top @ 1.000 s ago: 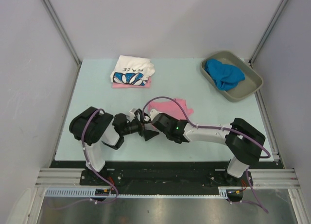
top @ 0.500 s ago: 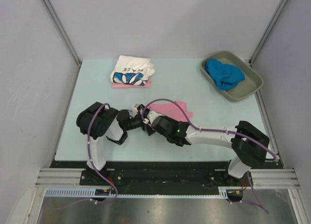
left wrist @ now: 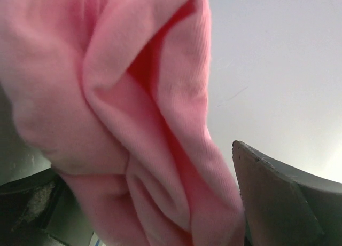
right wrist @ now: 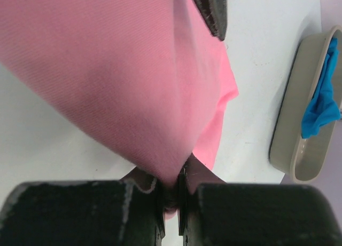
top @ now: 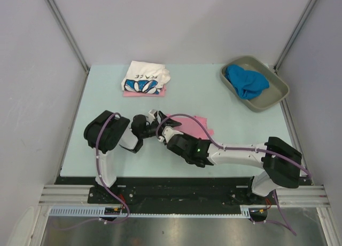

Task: Fold and stack the t-shirts
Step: Neatly place the folded tshirt to the corner

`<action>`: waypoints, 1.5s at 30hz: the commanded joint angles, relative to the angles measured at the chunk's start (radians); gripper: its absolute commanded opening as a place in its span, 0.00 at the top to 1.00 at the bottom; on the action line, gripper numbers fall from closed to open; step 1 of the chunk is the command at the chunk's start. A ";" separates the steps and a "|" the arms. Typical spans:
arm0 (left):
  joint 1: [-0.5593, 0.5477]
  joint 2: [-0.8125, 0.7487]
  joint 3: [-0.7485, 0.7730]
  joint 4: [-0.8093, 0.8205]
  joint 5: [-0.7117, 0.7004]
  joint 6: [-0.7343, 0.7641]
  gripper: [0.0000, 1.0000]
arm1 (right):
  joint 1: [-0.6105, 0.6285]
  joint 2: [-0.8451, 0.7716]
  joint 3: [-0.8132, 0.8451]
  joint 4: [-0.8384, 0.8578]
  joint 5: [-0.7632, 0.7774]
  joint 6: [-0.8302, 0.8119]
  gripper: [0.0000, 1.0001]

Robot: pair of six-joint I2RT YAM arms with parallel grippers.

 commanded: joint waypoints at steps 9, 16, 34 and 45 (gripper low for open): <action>-0.019 0.048 0.064 -0.117 -0.012 0.040 0.00 | 0.057 -0.084 -0.057 -0.017 0.043 0.081 1.00; -0.042 0.048 0.114 -0.176 -0.007 0.075 0.26 | 0.071 -0.093 -0.074 -0.016 0.046 0.096 1.00; -0.048 0.025 0.468 -0.681 0.028 0.377 1.00 | 0.135 -0.228 -0.089 -0.128 0.112 0.361 0.00; 0.041 0.234 1.330 -1.553 -0.036 0.883 1.00 | 0.063 -0.381 -0.088 -0.166 0.131 0.570 0.00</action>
